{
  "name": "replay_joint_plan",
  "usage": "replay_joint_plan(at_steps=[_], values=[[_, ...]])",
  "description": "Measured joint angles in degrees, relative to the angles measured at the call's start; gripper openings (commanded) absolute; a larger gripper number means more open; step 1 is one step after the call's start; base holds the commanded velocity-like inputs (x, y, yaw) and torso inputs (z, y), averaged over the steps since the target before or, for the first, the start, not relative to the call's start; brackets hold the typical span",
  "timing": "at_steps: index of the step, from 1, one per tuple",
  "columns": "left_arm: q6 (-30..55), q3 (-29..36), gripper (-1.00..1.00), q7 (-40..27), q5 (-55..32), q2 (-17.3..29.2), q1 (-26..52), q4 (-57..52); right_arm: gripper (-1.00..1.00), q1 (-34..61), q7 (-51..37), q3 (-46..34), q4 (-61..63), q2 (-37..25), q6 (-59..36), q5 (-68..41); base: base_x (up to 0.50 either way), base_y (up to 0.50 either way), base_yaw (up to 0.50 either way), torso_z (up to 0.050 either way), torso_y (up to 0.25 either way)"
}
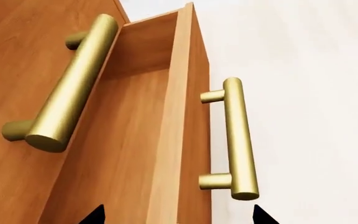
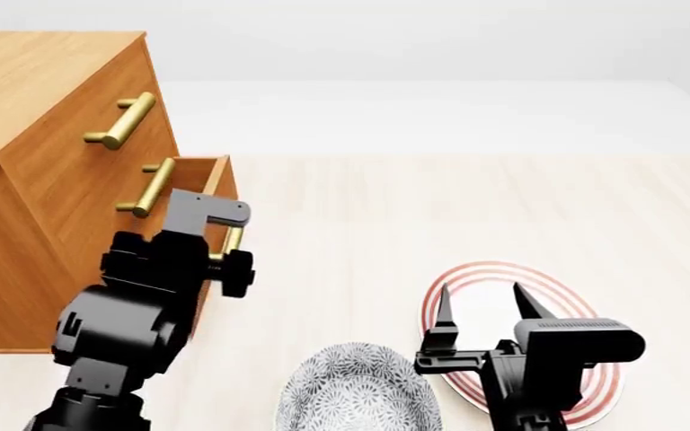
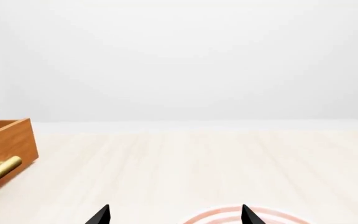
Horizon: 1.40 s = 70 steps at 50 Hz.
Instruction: Open the bottom drawer of the cabinet.
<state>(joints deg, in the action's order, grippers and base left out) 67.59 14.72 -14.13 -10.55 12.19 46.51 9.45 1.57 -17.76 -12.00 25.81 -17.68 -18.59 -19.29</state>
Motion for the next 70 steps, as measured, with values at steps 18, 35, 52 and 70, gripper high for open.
replay_joint_plan(at_steps=[18,35,52,70], values=[[1.4,-2.7,1.00,7.5,-4.8,-0.5,5.1,9.9,1.00,0.0,-0.2,-0.4,-0.5,-0.2,0.4,-0.2,0.00,0.00,0.00,0.000,0.000],[3.7,-4.2,1.00,10.2,-7.5,-0.7,5.3,8.0,1.00,0.1,-0.5,-0.7,-0.7,-0.4,0.6,-0.4,0.00,0.00,0.00,0.000,0.000],[5.2,-3.1,1.00,12.2,-7.4,-3.9,4.5,5.3,1.00,0.3,-0.8,-0.9,-0.3,-0.8,0.3,-0.8,0.00,0.00,0.00,0.000,0.000],[4.0,-0.8,1.00,12.8,-8.8,-7.0,3.2,3.1,1.00,0.2,-1.1,-0.9,-0.3,-1.1,0.6,-1.0,0.00,0.00,0.00,0.000,0.001]])
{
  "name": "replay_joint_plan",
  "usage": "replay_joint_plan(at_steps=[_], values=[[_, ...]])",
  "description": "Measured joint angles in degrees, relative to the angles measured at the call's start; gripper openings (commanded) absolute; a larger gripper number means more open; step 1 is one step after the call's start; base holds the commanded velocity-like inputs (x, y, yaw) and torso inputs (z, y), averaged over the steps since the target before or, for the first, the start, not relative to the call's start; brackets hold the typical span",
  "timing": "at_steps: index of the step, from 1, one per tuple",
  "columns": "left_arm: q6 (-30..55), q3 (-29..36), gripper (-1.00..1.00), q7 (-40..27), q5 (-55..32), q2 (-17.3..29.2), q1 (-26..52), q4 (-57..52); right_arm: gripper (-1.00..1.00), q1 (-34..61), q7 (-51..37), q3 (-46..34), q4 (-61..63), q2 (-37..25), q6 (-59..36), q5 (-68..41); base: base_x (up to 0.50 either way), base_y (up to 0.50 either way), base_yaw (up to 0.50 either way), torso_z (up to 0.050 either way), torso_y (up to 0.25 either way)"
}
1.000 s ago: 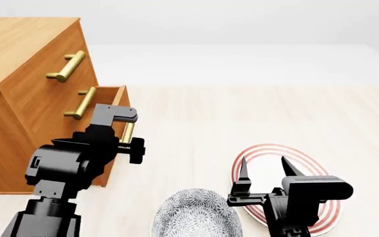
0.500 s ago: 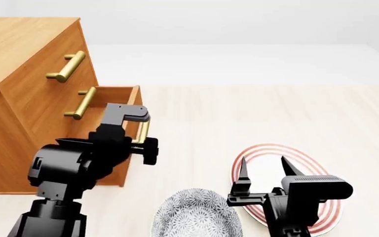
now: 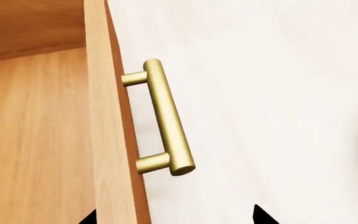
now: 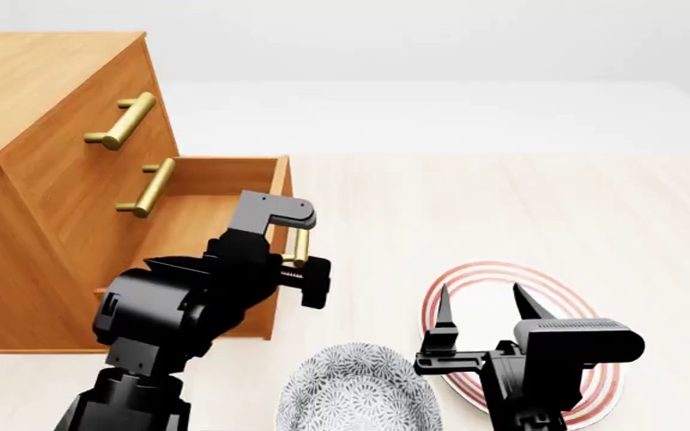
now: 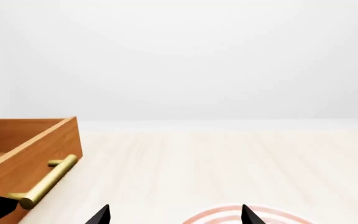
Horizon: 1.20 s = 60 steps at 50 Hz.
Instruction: Open the bottom drawer of the cabinet.
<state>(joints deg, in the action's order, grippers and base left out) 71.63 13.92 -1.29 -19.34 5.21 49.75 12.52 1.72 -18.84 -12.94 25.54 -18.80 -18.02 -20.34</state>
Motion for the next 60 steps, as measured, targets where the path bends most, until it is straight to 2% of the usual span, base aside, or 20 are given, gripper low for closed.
replay_joint_plan(at_steps=[32,43,50,60], values=[[-1.1,1.1,1.00,0.8,-3.7,1.2,-2.4,-4.6,1.00,0.4,-0.2,-0.7,-1.0,-0.3,0.4,-0.4,0.00,0.00,0.00,0.000,0.002],[-16.0,0.6,1.00,-2.8,-4.0,1.1,-5.8,-10.5,1.00,1.7,-0.3,-0.9,-1.7,-0.3,-0.1,-0.4,0.00,0.00,0.00,0.000,0.001],[-25.8,-0.8,1.00,-5.6,-3.2,2.1,-11.0,-20.5,1.00,3.0,-1.0,-0.8,-0.4,-0.8,-1.1,-0.1,0.00,0.00,0.00,0.000,0.000],[-32.8,-2.4,1.00,-9.0,-2.3,5.0,-18.8,-35.8,1.00,6.9,-2.9,-0.7,5.4,-2.4,-4.6,1.2,0.00,0.00,0.00,0.000,0.000]])
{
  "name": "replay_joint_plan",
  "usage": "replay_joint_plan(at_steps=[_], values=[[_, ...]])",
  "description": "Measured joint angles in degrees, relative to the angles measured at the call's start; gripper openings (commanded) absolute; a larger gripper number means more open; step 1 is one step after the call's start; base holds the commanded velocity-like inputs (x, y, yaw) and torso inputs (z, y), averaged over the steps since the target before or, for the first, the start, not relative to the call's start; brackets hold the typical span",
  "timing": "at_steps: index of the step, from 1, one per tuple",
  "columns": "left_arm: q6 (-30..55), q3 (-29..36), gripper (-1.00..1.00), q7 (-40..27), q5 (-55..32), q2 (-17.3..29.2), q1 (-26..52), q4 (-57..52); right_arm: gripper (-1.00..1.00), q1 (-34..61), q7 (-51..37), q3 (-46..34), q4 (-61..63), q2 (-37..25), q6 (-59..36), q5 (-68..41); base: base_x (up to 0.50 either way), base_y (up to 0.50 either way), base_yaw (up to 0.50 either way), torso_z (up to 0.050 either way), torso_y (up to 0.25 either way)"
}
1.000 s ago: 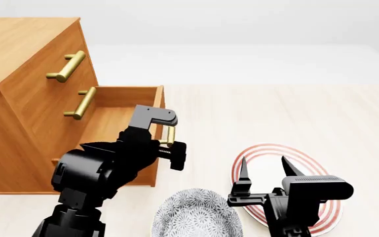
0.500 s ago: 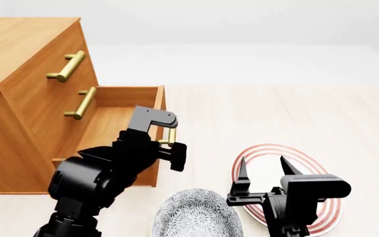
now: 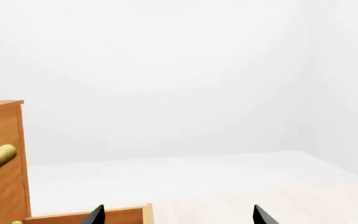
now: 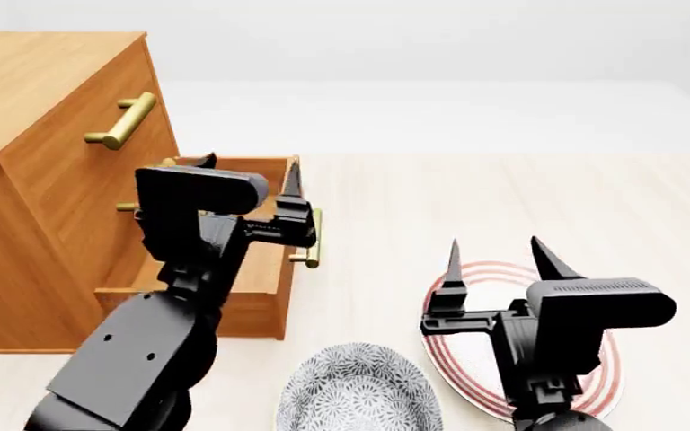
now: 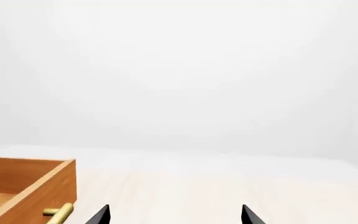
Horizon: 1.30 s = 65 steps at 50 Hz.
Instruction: Open the bottom drawer of the cabinet.
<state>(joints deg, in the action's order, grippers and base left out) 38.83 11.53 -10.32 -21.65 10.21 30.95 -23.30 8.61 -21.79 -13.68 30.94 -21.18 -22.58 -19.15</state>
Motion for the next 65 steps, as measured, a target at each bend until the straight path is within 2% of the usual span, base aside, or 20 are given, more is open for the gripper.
replay_joint_plan(at_steps=[18,35,65], values=[[-6.6,0.0,1.00,-2.6,2.7,3.8,-7.2,-15.2,1.00,6.7,-1.9,-0.5,11.7,-2.8,-4.6,2.4,0.00,0.00,0.00,0.000,0.000],[-7.2,0.5,1.00,-3.5,3.0,5.0,-8.0,-19.0,1.00,9.4,-2.3,-0.7,15.6,-3.8,-6.5,2.5,0.00,0.00,0.00,0.000,0.000],[-9.4,3.3,1.00,-5.8,6.7,7.3,-7.0,-28.7,1.00,21.5,-5.0,0.4,26.7,-6.9,-15.6,-1.1,0.00,0.00,0.00,0.000,0.000]])
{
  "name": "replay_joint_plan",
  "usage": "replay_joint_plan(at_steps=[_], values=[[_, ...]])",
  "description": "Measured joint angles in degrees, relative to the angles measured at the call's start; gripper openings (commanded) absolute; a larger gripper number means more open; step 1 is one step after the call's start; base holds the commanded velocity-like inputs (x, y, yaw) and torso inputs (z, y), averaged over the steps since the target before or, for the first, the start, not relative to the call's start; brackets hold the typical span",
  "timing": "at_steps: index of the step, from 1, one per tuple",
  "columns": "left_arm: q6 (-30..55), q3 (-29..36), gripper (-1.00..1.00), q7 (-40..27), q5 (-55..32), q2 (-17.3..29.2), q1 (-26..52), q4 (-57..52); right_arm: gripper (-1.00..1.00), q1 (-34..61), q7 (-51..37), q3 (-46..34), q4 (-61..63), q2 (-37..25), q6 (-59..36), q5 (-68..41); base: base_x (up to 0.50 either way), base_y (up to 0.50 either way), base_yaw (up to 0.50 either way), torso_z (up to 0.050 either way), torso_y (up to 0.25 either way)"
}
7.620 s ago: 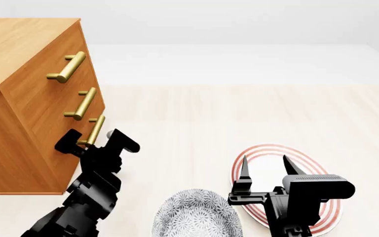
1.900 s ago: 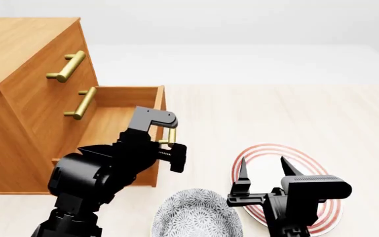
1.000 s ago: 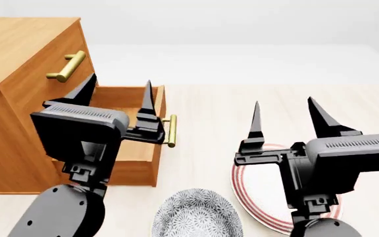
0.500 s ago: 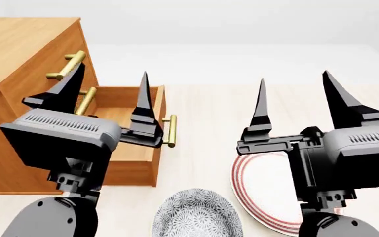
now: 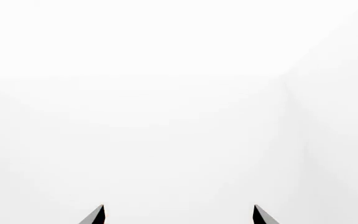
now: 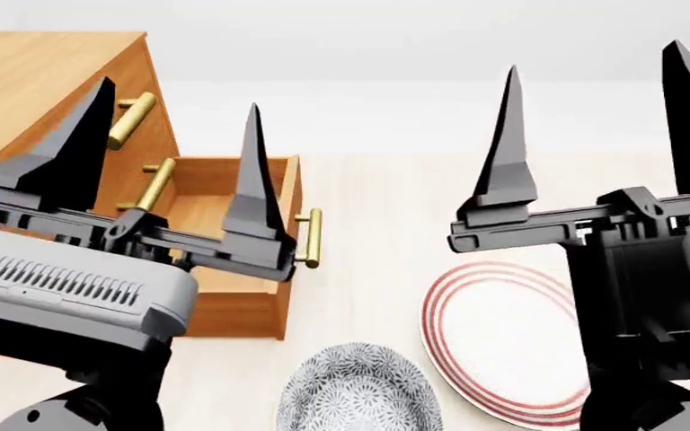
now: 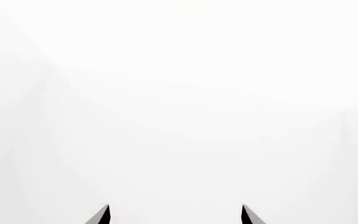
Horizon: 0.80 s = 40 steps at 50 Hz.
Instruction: Open the bottom drawer of the cabinet.
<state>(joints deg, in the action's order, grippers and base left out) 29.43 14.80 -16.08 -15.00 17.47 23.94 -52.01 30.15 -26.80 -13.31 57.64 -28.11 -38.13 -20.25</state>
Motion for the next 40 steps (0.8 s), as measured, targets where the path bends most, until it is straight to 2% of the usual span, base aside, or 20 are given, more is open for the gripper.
replay_joint_plan(at_steps=[9,22,40], values=[[2.0,0.1,1.00,-0.8,-0.2,0.1,2.3,-1.7,1.00,4.0,-6.0,-2.7,1.4,-4.9,1.0,-5.0,0.00,0.00,0.00,0.000,0.000],[4.9,0.0,1.00,-2.2,-1.4,0.3,5.3,-3.9,1.00,12.9,-18.0,-11.5,2.0,-14.6,5.4,-14.0,0.00,0.00,0.00,0.000,0.000],[6.7,0.2,1.00,-3.5,-2.6,0.9,7.3,-5.1,1.00,19.9,-25.4,-18.6,1.8,-20.5,9.1,-19.5,0.00,0.00,0.00,0.000,0.000]])
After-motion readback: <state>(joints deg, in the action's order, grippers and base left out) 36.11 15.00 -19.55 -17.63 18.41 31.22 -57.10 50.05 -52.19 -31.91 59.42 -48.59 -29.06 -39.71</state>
